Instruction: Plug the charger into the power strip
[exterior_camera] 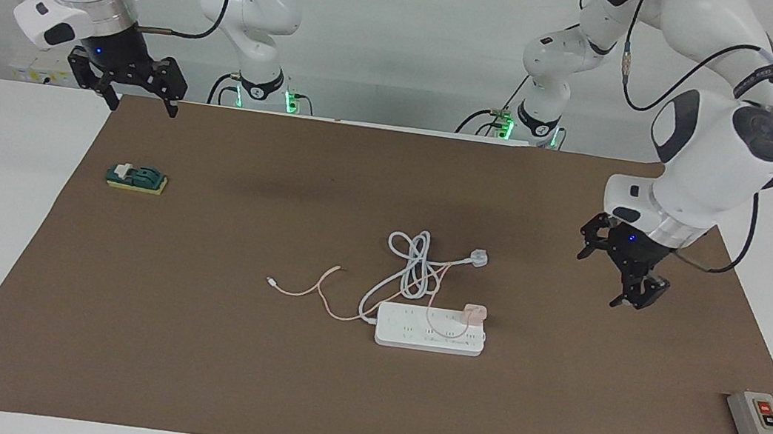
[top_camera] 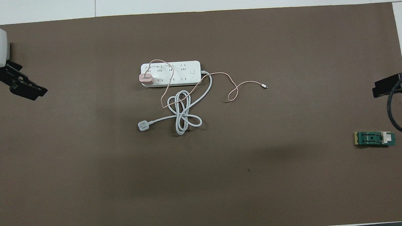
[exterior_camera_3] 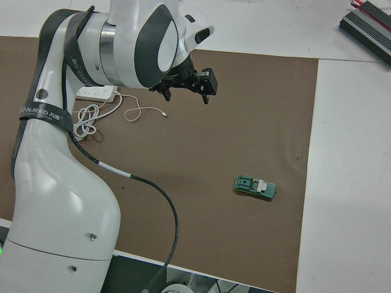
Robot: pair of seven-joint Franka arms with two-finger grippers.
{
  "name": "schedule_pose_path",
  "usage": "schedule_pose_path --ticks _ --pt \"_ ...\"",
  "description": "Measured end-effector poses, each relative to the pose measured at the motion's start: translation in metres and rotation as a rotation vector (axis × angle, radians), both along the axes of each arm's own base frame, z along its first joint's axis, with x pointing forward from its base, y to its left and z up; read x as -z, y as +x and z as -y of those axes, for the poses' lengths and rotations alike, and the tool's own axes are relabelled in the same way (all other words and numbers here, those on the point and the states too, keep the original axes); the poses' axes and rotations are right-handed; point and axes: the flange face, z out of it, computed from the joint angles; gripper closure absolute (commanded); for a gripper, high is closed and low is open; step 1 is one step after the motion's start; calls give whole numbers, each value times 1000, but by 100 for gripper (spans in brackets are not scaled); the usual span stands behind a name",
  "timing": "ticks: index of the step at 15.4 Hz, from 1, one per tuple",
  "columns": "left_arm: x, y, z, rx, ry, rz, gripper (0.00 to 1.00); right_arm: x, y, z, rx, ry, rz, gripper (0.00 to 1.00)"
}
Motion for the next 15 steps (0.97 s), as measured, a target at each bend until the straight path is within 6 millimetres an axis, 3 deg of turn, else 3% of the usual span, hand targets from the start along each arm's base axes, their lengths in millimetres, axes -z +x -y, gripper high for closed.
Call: schedule_pose_path --ticks 5,8,10,12,15 --pt "-15 -28 -27 -453 77 -96 0 0 0 0 0 0 0 0" --pt "-36 -42 -35 -555 107 -78 0 0 0 0 0 0 0 0" --pt "-64 -60 -44 -601 132 -35 0 0 0 0 0 0 0 0" --pt "-90 -79 -38 -618 158 5 0 0 0 0 0 0 0 0" --pt "-93 -95 -28 -645 195 17 0 0 0 0 0 0 0 0"
